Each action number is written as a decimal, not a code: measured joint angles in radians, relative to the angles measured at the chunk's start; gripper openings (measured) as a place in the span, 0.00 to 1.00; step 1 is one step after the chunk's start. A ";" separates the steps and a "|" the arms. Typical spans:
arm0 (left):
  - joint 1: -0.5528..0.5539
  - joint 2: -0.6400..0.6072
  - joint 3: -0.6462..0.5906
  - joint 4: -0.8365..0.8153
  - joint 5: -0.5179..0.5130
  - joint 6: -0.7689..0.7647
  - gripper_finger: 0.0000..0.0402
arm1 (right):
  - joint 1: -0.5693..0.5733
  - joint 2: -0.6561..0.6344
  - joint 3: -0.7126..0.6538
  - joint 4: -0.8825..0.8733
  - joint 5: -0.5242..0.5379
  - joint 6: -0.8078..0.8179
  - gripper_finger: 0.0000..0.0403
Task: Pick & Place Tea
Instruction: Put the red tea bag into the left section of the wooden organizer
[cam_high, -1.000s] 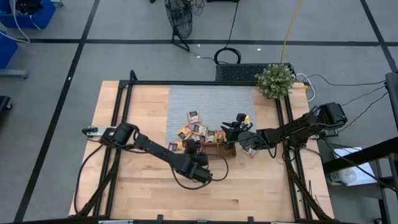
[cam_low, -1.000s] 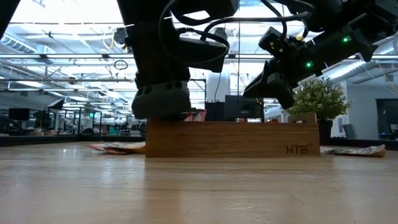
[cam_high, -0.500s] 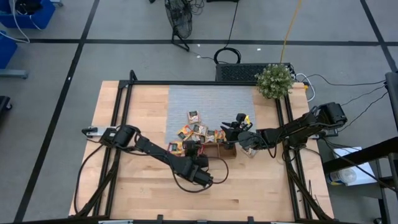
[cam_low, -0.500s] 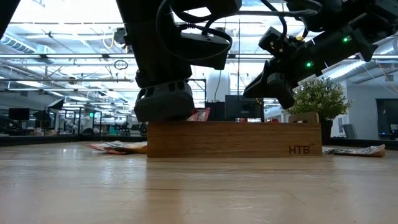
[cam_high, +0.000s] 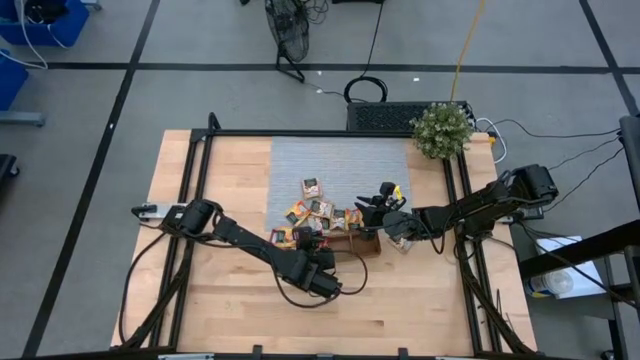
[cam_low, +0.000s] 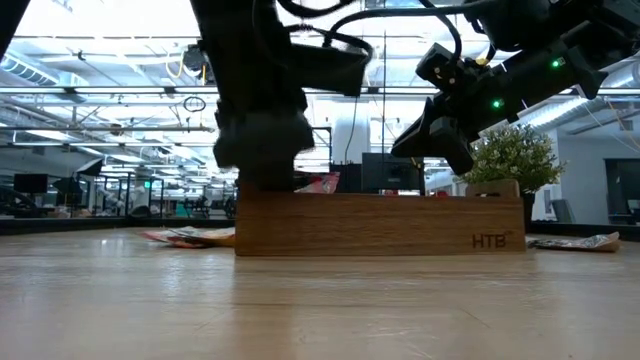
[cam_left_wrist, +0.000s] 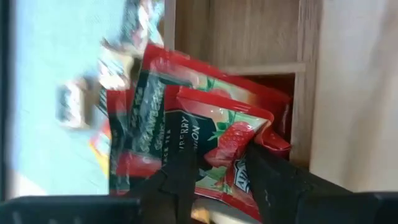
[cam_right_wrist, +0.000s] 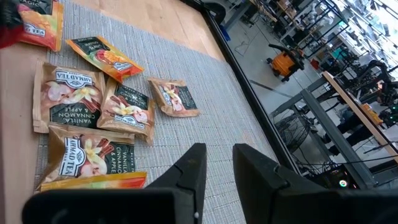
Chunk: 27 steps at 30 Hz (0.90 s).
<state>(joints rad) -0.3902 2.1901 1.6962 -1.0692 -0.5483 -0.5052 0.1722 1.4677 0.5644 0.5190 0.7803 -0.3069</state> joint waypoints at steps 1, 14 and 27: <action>0.000 -0.009 0.000 0.002 0.009 0.001 0.37 | 0.000 0.000 0.000 0.000 0.000 0.000 0.17; 0.002 -0.103 0.000 0.003 0.033 0.013 0.37 | 0.000 0.000 0.000 0.000 0.000 0.000 0.17; 0.015 -0.128 -0.003 0.032 0.175 0.005 0.37 | 0.000 0.000 0.000 -0.001 0.000 0.000 0.17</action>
<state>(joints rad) -0.3748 2.0622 1.6928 -1.0368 -0.3731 -0.5004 0.1722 1.4677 0.5644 0.5183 0.7803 -0.3069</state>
